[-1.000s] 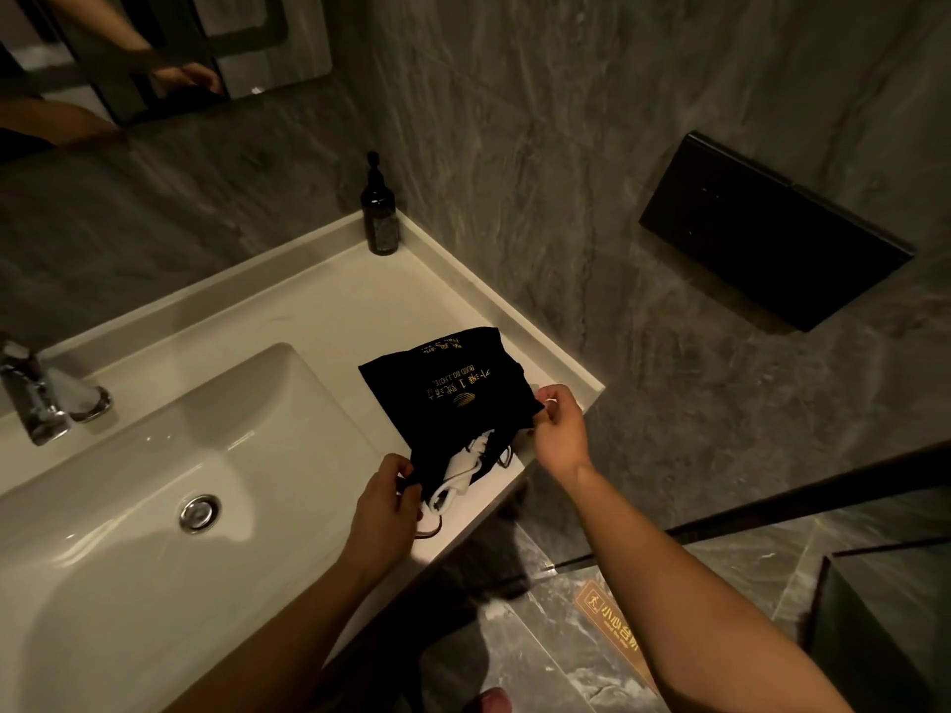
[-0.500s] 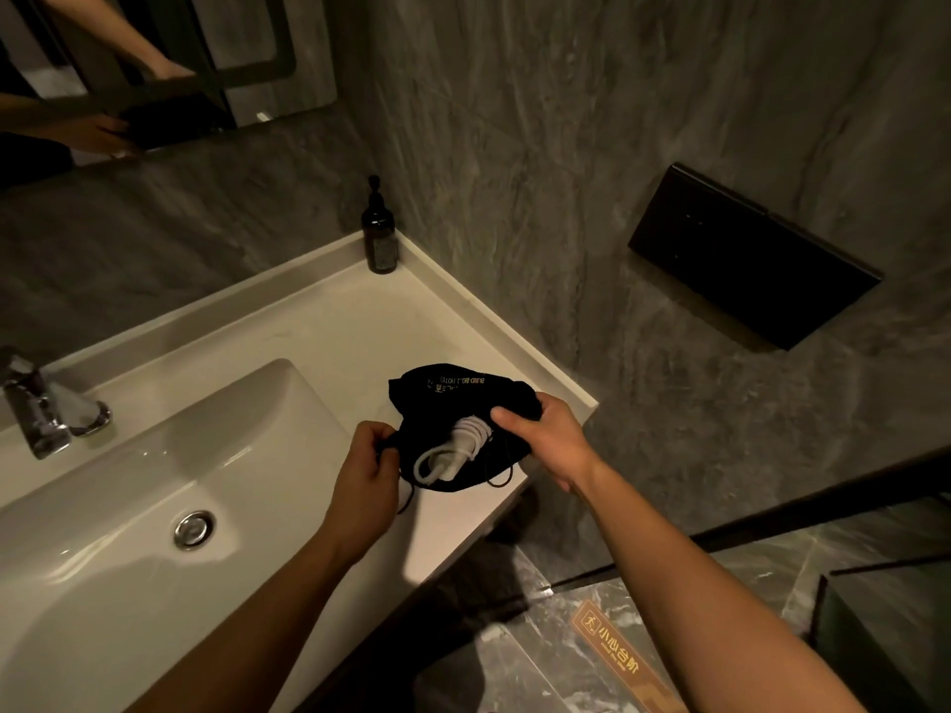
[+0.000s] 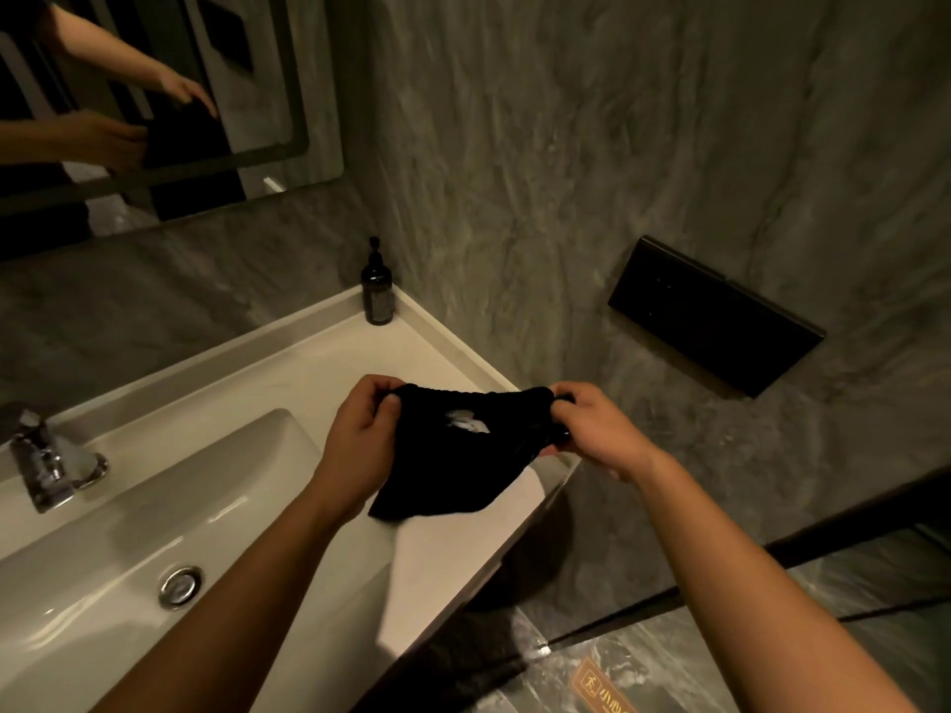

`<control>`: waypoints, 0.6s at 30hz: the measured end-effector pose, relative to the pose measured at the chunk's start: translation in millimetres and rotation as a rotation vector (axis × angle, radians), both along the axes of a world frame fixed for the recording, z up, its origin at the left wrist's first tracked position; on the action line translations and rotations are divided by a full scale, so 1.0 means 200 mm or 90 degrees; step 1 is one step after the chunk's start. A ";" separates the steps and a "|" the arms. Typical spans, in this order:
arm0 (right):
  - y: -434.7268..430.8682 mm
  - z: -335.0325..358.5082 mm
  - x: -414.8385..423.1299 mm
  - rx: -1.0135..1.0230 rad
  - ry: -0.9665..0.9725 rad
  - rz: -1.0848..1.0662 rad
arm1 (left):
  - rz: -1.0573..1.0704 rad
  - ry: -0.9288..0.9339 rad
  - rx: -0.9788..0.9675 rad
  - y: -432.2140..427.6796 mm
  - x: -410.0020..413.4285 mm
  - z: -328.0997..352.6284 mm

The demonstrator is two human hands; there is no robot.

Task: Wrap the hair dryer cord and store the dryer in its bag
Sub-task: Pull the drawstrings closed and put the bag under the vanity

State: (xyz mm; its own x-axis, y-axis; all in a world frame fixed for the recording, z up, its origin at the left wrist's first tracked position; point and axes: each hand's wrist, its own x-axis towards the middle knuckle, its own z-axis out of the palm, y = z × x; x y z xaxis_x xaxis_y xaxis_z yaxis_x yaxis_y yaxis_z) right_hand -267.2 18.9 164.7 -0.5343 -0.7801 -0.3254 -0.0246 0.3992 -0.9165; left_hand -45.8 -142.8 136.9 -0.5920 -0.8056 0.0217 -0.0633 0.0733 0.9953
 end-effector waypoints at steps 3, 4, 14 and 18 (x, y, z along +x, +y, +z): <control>0.04 0.03 0.00 0.001 -0.111 -0.005 | -0.016 -0.022 -0.004 0.00 0.00 0.00; 0.05 0.03 0.00 -0.001 -0.162 -0.005 | -0.016 -0.025 -0.003 0.00 0.00 0.00; 0.17 0.18 -0.07 0.005 -0.349 0.008 | -0.048 -0.107 -0.137 -0.12 -0.03 0.11; 0.22 0.19 -0.08 -0.030 -0.277 -0.144 | -0.037 -0.076 -0.067 -0.17 -0.05 0.10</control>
